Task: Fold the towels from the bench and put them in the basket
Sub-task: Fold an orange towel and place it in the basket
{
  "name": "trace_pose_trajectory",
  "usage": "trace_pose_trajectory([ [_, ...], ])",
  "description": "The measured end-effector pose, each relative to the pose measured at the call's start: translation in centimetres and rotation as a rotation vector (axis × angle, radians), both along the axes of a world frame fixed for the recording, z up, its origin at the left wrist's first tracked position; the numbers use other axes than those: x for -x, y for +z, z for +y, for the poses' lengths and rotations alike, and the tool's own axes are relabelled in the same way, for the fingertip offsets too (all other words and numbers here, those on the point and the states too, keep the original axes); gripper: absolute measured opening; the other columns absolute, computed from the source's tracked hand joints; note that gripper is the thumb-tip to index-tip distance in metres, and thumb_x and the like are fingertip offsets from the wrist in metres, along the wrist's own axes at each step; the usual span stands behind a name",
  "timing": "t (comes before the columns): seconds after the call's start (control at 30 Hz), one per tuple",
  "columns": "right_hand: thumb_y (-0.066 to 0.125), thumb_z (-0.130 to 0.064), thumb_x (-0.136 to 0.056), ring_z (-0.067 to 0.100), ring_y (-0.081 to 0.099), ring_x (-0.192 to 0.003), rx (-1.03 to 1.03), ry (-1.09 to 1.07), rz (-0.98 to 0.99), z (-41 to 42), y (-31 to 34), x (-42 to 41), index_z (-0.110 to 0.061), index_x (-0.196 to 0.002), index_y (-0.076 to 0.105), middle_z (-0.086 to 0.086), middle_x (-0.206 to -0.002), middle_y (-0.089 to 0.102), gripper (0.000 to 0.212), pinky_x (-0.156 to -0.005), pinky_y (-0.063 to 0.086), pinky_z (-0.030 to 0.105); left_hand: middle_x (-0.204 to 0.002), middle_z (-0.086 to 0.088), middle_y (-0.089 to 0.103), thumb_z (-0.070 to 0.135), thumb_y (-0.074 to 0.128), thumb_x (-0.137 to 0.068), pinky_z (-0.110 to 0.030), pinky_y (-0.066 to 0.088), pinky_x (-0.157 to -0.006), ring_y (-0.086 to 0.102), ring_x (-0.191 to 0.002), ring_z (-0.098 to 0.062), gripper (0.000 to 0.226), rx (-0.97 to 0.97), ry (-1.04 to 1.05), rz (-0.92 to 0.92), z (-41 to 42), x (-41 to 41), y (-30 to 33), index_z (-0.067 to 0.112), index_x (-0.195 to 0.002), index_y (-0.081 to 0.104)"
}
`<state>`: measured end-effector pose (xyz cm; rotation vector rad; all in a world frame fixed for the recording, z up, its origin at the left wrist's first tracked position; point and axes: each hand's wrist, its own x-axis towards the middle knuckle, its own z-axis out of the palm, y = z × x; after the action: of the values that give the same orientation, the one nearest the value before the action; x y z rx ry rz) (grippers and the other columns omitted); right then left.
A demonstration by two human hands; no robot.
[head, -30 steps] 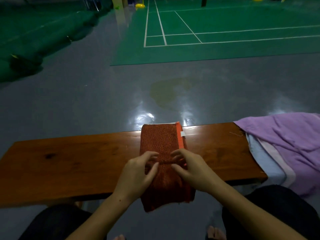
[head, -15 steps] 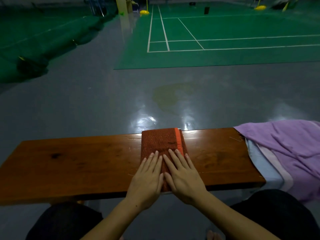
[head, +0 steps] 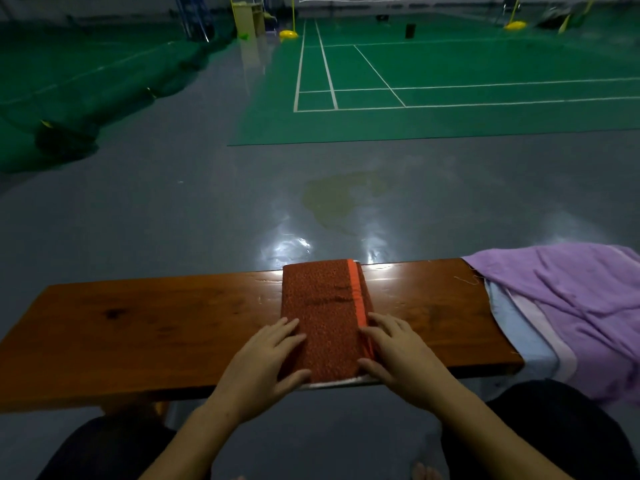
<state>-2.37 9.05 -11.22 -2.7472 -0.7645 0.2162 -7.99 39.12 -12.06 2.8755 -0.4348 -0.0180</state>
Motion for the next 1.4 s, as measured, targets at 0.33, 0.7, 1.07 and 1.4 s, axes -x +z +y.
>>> trace_pose_trajectory([
  [0.33,0.065,-0.073,-0.086,0.016,0.040,-0.132,0.054,0.056,0.030,0.0,0.9,-1.8,-0.042,-0.155,0.045,-0.008,-0.145,0.043,0.078,-0.109,0.044,0.038,-0.142,0.022,0.058,0.072,0.070,-0.081,-0.029,0.048,-0.110,0.048,-0.135,0.001,0.058,0.156,-0.067,-0.076,2.1,-1.2,0.6,0.035,-0.127,0.070],
  [0.7,0.058,-0.061,-0.092,0.013,0.045,-0.106,0.056,-0.033,-0.041,2.0,1.4,-2.1,-0.034,-0.124,0.067,-0.009,-0.119,0.054,0.042,-0.089,0.047,0.031,-0.120,0.016,0.065,0.044,0.065,-0.086,-0.021,0.056,-0.087,0.058,-0.114,-0.001,0.020,0.055,-0.068,-0.146,-0.1,-2.0,1.5,0.030,-0.099,0.071],
  [1.07,0.066,-0.042,-0.091,0.008,0.064,-0.100,-0.567,-0.045,0.134,0.8,2.5,-1.4,-0.031,-0.096,0.064,-0.015,-0.105,0.068,0.012,-0.084,0.058,0.036,-0.096,0.011,0.073,0.012,0.072,-0.098,-0.029,0.061,-0.073,0.075,-0.087,-0.013,0.014,0.787,0.154,0.082,-0.3,-1.0,5.0,0.022,-0.106,0.067],
  [1.4,0.073,-0.033,-0.094,0.020,0.074,-0.087,-0.792,-0.281,0.401,1.2,3.0,-1.3,-0.019,-0.095,0.073,0.002,-0.092,0.076,0.014,-0.084,0.061,0.055,-0.128,0.007,0.070,0.024,0.099,-0.070,-0.034,0.062,-0.091,0.071,-0.117,-0.017,0.079,0.900,0.093,0.300,0.0,-0.4,5.7,0.037,-0.139,0.062],
])
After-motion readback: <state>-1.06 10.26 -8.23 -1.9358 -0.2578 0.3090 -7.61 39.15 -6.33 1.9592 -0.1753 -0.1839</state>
